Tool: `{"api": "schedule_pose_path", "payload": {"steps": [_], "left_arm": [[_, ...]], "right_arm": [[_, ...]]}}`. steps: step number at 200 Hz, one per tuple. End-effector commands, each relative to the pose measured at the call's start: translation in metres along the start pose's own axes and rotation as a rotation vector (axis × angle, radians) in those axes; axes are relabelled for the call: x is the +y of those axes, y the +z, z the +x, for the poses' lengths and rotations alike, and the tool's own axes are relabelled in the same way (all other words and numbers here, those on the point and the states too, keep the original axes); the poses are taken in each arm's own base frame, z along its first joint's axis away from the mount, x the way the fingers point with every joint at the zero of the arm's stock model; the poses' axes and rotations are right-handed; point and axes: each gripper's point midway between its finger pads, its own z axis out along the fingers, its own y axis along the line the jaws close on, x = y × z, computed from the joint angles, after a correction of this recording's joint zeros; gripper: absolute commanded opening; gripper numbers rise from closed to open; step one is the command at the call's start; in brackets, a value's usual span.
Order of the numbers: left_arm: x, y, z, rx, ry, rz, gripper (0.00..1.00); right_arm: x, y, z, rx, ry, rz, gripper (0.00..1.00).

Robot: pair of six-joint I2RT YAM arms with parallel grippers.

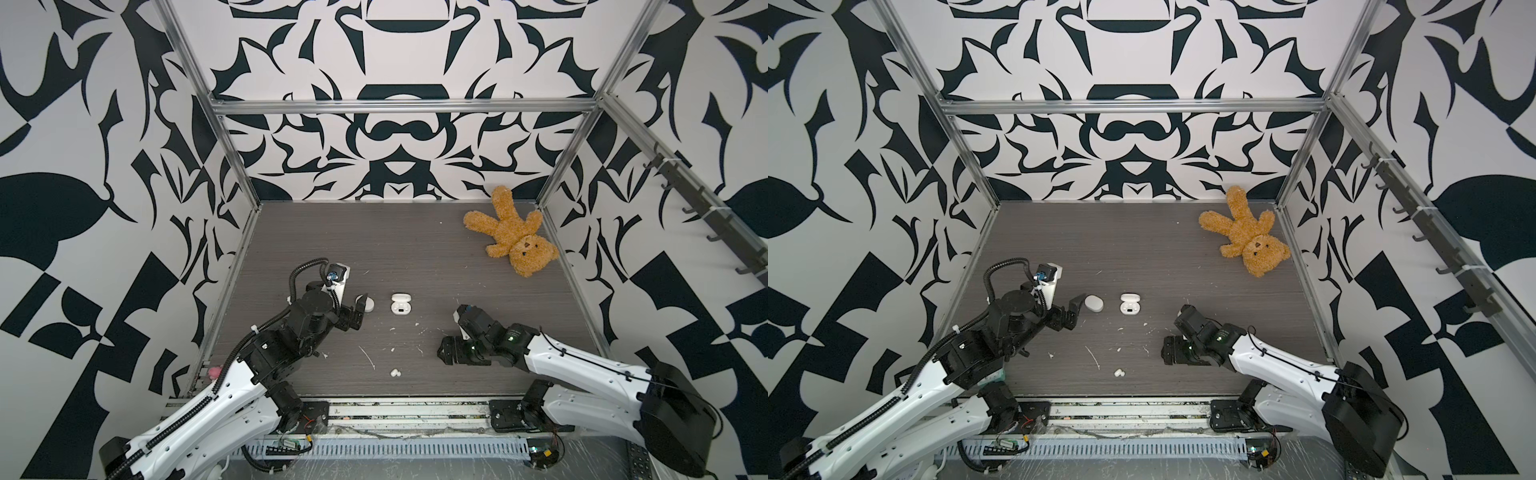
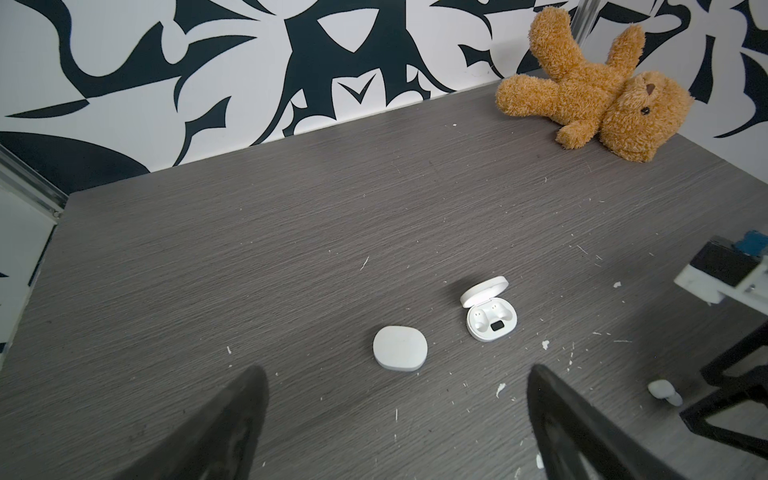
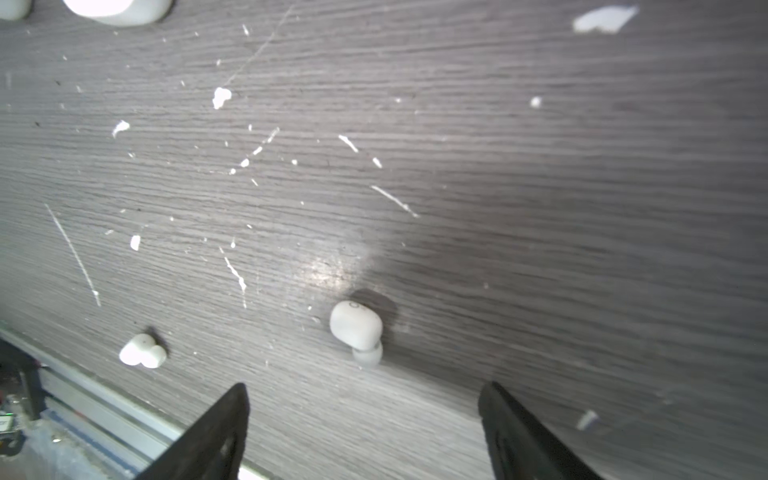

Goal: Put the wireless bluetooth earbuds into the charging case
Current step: 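Lower the right gripper over the white earbud nearest the robot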

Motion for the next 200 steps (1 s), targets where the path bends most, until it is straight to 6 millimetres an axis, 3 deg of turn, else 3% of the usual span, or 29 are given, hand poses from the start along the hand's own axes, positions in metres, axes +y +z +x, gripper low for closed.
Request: {"api": "schedule_pose_path", "payload": {"steps": [1,125,174,200], "left_arm": [[-0.002,0.002,0.0,-0.002,-0.004,0.009,0.99],[-0.005,0.004,0.002,0.005,0.0,0.022,0.99],[-0.005,0.003,0.002,0.004,0.002,0.028,0.99],[-0.005,0.003,0.003,0.006,0.002,0.029,0.99]], "right_arm": [[0.016,0.001,-0.005,-0.006,0.01,-0.063,0.8],[0.034,0.011,-0.007,0.005,-0.037,-0.067,0.59],[0.056,0.01,-0.001,0.005,-0.077,-0.099,0.55],[0.052,0.001,-0.003,-0.001,-0.084,-0.057,0.53]]}}
